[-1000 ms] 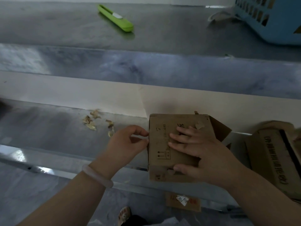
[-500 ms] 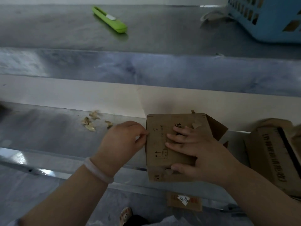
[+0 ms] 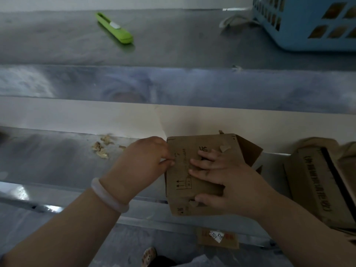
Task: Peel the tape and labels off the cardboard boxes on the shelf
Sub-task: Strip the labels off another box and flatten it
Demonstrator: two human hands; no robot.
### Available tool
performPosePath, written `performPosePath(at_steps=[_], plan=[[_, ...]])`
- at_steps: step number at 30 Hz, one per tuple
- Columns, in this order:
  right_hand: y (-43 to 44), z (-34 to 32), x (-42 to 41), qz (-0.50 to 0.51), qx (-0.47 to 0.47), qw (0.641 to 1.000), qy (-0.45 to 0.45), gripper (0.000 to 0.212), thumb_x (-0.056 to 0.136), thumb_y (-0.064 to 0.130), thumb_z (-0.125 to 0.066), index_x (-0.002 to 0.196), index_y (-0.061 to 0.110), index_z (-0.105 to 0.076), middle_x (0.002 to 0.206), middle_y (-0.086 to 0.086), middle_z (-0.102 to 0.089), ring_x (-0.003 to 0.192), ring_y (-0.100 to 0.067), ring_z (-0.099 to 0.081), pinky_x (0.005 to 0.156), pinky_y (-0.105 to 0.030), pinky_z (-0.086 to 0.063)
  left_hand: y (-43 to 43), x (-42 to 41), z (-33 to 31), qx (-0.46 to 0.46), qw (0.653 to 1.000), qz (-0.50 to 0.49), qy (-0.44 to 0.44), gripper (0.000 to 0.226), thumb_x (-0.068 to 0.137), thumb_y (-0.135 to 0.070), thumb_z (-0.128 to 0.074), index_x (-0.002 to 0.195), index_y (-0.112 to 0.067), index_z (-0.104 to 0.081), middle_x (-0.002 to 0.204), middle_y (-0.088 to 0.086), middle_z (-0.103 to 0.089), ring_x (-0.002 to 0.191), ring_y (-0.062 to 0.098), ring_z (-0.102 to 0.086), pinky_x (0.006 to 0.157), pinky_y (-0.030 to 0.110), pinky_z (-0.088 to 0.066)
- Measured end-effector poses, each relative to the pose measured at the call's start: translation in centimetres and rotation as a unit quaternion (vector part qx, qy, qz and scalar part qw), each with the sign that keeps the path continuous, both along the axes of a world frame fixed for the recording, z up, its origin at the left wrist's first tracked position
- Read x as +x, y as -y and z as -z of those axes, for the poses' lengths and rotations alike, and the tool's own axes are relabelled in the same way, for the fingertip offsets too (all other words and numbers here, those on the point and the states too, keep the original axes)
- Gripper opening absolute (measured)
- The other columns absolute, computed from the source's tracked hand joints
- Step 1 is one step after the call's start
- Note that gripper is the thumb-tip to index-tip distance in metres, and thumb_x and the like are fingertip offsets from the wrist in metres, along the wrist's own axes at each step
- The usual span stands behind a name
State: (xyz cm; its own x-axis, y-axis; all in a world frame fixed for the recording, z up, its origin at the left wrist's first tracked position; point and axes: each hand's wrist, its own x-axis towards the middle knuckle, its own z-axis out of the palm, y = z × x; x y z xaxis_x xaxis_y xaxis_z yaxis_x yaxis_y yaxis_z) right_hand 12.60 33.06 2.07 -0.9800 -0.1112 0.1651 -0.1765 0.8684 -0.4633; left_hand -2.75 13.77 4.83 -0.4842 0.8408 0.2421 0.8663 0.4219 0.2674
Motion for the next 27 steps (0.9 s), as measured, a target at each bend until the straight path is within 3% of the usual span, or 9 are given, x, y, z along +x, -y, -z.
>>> performPosePath(at_steps=[7, 10, 13, 19, 22, 25, 27], plan=[[-0.2, 0.1, -0.1, -0.001, 0.004, 1.000, 0.013, 0.063, 0.080, 0.073, -0.047, 0.134, 0.040, -0.051, 0.146, 0.021, -0.040, 0.145, -0.006, -0.024, 0.117, -0.048, -0.024, -0.4, 0.4, -0.1, -0.024, 0.999, -0.011, -0.036, 0.022, 0.076, -0.036, -0.059, 0.075, -0.023, -0.077, 0.076, -0.004, -0.067, 0.068, 0.016, -0.064, 0.059, 0.036, -0.056], [-0.1, 0.0, 0.0, -0.005, 0.007, 1.000, -0.002, 0.062, 0.081, 0.071, -0.049, 0.133, 0.039, -0.053, 0.145, 0.019, -0.043, 0.144, -0.008, -0.027, 0.116, -0.049, -0.026, -0.6, 0.4, 0.0, -0.002, 1.000, -0.008, 0.017, 0.039, 0.079, -0.052, -0.052, 0.097, -0.027, -0.075, 0.092, -0.006, -0.065, 0.084, 0.013, -0.061, 0.076, 0.032, -0.052], [-0.2, 0.2, -0.1, -0.005, 0.011, 1.000, -0.021, 0.060, 0.082, 0.068, -0.051, 0.131, 0.035, -0.057, 0.143, 0.015, -0.048, 0.142, -0.011, -0.032, 0.115, -0.049, -0.029, -1.0, 0.4, 0.5, -0.011, 0.999, 0.048, -0.002, 0.043, 0.084, -0.048, -0.048, 0.112, -0.022, -0.068, 0.101, -0.004, -0.059, 0.092, 0.015, -0.054, 0.085, 0.028, -0.044], [0.0, -0.3, -0.1, 0.003, 0.005, 1.000, -0.004, 0.063, 0.078, 0.071, -0.050, 0.131, 0.036, -0.058, 0.144, 0.018, -0.045, 0.142, -0.004, -0.027, 0.115, -0.033, -0.014, -0.8, 0.5, 1.8, 0.026, 0.997, 0.056, -0.045, 0.026, 0.092, -0.034, -0.048, 0.101, -0.018, -0.066, 0.100, -0.003, -0.060, 0.091, 0.017, -0.055, 0.085, 0.031, -0.045], [0.0, -0.5, -0.1, 0.001, 0.012, 1.000, 0.012, 0.066, 0.077, 0.073, -0.046, 0.134, 0.038, -0.054, 0.145, 0.024, -0.038, 0.142, 0.002, -0.019, 0.114, -0.025, -0.004, -0.8, 0.7, 2.3, 0.054, 0.996, 0.052, -0.053, 0.023, 0.094, -0.030, -0.049, 0.097, -0.016, -0.067, 0.098, -0.002, -0.061, 0.091, 0.016, -0.054, 0.088, 0.023, -0.039], [0.0, -0.7, -0.1, 0.006, -0.007, 1.000, 0.010, 0.062, 0.080, 0.071, -0.048, 0.133, 0.038, -0.055, 0.145, 0.022, -0.042, 0.142, 0.001, -0.023, 0.116, -0.027, -0.011, -1.0, 0.7, 2.4, 0.069, 0.995, 0.046, -0.061, 0.021, 0.094, -0.026, -0.049, 0.092, -0.015, -0.066, 0.094, -0.001, -0.061, 0.087, 0.017, -0.054, 0.086, 0.019, -0.035], [0.1, -0.8, -0.1, 0.021, -0.013, 1.000, 0.014, 0.058, 0.086, 0.067, -0.041, 0.136, 0.038, -0.051, 0.146, 0.023, -0.041, 0.141, 0.005, -0.022, 0.116, -0.022, -0.010, -1.1, 0.6, 2.4, 0.073, 0.994, 0.045, -0.066, 0.021, 0.093, -0.025, -0.049, 0.089, -0.014, -0.065, 0.091, -0.001, -0.061, 0.085, 0.017, -0.053, 0.085, 0.019, -0.034]])
